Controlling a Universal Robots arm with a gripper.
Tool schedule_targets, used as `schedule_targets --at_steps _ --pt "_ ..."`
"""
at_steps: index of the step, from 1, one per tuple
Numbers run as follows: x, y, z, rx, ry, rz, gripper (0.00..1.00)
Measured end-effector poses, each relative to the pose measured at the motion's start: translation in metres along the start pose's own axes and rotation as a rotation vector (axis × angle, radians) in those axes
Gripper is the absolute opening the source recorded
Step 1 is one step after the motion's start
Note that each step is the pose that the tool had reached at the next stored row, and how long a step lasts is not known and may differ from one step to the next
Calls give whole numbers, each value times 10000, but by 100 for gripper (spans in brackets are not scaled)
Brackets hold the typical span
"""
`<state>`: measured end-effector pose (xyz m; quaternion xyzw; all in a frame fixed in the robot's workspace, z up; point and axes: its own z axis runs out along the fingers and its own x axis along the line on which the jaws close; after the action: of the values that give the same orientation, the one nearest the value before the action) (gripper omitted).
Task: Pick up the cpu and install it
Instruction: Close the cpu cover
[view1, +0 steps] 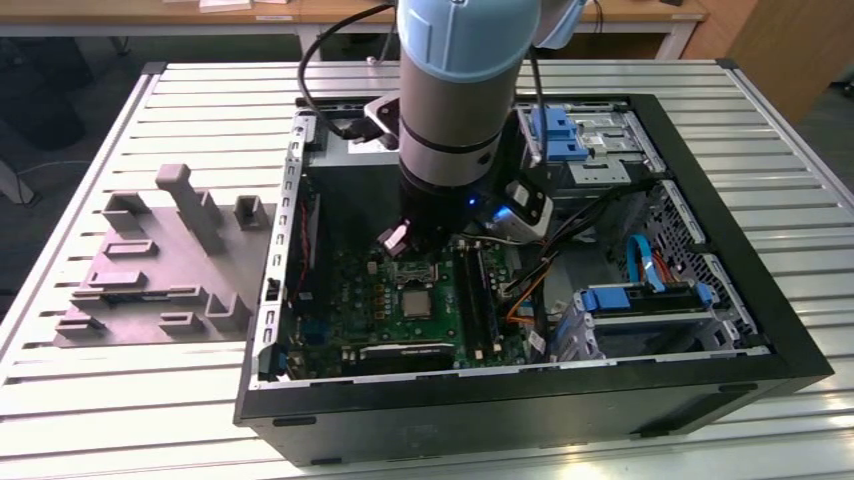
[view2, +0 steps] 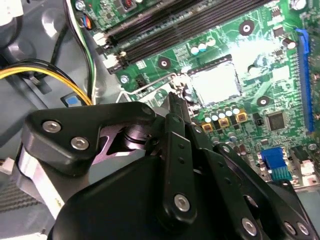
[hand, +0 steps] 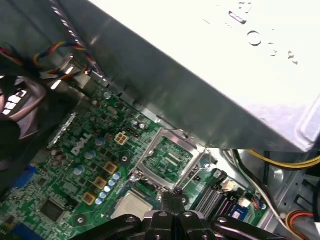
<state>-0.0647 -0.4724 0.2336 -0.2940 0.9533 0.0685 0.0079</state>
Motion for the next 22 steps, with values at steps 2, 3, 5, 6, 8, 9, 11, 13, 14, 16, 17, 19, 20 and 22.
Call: schedule_targets --at_steps 2,3,5,6,8,9,11,13,14,16,17,19,20,22 --pt "-15 -2 2 -1 -1 -1 11" --pt "-15 -3 2 -1 -1 0 11" --pt "-16 -2 2 0 -1 1 11" --pt "-16 -2 2 0 0 0 11" --pt "-17 -3 2 0 -1 0 11" --pt "-18 -3 2 0 -1 0 11" --pt "-18 -3 2 0 0 0 11" --pt "-19 -3 3 -4 10 -82 11" --pt "-20 -3 5 -14 31 -252 11" --pt "-18 -4 8 -33 78 -604 11" --pt "-18 -4 8 -38 91 -705 11" --pt "-17 -4 9 -39 93 -715 11" --pt "-18 -4 10 -40 91 -716 11" --pt "-18 -4 11 -40 91 -717 11"
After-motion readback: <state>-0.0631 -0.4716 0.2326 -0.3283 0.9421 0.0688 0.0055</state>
